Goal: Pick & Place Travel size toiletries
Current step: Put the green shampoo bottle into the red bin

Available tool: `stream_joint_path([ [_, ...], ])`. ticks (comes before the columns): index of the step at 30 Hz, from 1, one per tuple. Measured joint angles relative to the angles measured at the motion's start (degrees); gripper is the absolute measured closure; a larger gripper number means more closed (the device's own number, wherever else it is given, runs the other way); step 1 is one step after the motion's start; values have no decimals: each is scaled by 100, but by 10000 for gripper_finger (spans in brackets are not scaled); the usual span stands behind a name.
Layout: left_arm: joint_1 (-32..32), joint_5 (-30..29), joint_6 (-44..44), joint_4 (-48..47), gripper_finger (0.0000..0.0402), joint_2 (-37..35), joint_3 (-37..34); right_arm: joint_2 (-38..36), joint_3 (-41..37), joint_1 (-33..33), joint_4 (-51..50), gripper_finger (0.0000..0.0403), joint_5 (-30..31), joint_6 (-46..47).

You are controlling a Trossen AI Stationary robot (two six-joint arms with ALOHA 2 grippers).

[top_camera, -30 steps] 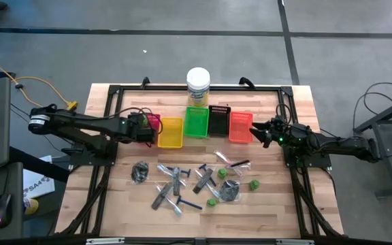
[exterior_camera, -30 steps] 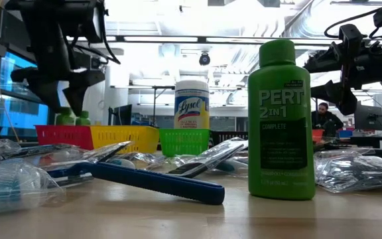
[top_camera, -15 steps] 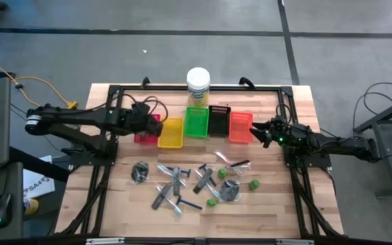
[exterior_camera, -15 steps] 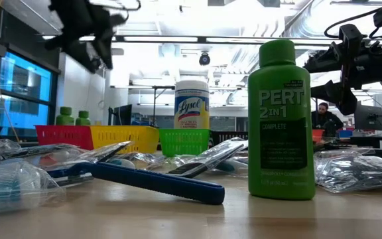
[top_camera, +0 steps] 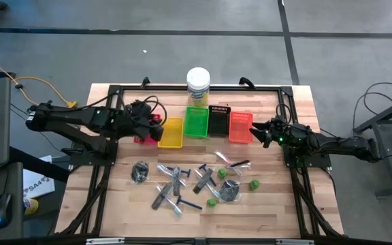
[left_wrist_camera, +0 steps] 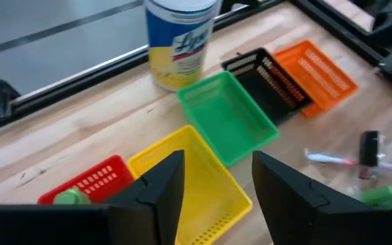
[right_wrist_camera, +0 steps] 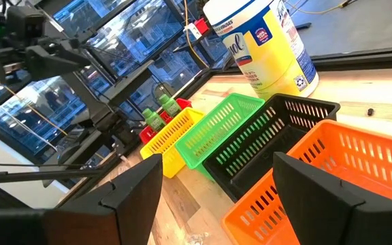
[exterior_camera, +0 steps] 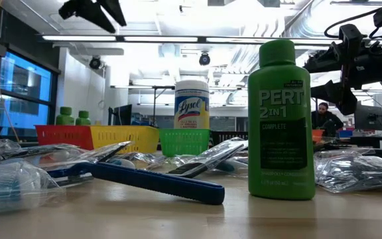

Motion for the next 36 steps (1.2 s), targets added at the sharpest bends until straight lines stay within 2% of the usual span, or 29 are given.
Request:
stream_joint_path([
  [6,-373,-63,-19,203,243,0,0,-1,-1,0,0,137,-1,-1],
  [14,-496,-73,-9,402,243,0,0,-1,0,0,0,137,0,17],
  [17,-494,-73,-7,402,243,0,0,1,0,0,62,137,-30,434],
  [22,-494,-32,159,402,243,0,0,1,0,0,267,137,-481,2193],
  [29,-494,2,205,400,243,0,0,1,19,2,303,137,-2206,3432],
  [36,-494,135,308,398,243,0,0,0,727,517,-30,137,-2261,3668],
])
